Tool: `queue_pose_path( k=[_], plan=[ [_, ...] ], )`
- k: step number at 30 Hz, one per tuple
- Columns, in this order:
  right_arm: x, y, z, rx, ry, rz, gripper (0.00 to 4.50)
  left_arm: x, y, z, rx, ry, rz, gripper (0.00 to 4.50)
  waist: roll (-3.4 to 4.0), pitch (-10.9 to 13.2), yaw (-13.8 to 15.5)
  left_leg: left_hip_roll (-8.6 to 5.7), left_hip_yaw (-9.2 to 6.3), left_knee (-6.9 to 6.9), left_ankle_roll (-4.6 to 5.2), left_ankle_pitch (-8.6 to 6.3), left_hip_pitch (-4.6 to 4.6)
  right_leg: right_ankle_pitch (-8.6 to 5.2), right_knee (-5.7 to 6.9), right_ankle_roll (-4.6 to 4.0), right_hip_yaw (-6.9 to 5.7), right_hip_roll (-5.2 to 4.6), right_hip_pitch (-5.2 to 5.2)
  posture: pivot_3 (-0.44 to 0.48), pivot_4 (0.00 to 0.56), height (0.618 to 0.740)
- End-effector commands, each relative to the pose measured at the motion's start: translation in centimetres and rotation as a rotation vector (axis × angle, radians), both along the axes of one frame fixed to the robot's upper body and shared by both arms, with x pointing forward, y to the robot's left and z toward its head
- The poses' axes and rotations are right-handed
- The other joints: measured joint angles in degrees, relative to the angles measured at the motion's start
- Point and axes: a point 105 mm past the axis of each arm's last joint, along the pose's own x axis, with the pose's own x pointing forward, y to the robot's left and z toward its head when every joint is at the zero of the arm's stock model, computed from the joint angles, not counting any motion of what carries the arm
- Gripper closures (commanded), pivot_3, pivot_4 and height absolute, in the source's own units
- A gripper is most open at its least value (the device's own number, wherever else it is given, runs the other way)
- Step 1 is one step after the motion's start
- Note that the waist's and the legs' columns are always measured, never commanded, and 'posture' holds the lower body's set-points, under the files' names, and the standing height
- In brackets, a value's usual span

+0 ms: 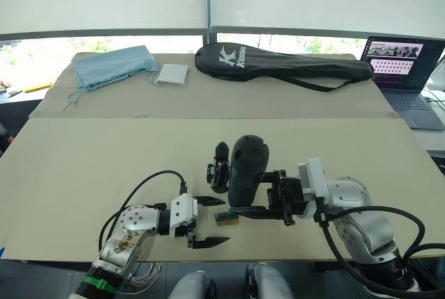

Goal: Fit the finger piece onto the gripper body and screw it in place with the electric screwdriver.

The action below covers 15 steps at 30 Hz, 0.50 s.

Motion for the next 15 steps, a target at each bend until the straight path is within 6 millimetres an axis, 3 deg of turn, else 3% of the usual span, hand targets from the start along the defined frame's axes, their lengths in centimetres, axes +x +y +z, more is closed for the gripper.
queue_pose_path(
  k=[1, 15],
  plan=[
    [-0.42, 0.07, 1.28, 0.040, -0.068, 0.013, 2.58, -0.97, -0.21, -1.72, 0.022, 0.063, -0.006, 0.00, 0.02, -0.02, -0.01, 0.00, 0.00, 0.00, 0.00, 0.00, 0.00, 0.00, 0.00, 0.00, 0.00, 0.00, 0.00, 0.000, 0.150, 0.740],
    [-0.28, 0.29, 0.95, 0.030, -0.054, 0.012, 2.58, -0.92, -0.17, -2.02, 0.023, 0.062, 0.000, 0.00, 0.11, -0.15, -0.01, 0.00, 0.00, 0.00, 0.01, -0.01, 0.00, 0.00, -0.01, 0.00, 0.00, 0.00, 0.00, 0.000, 0.150, 0.740]
  ],
)
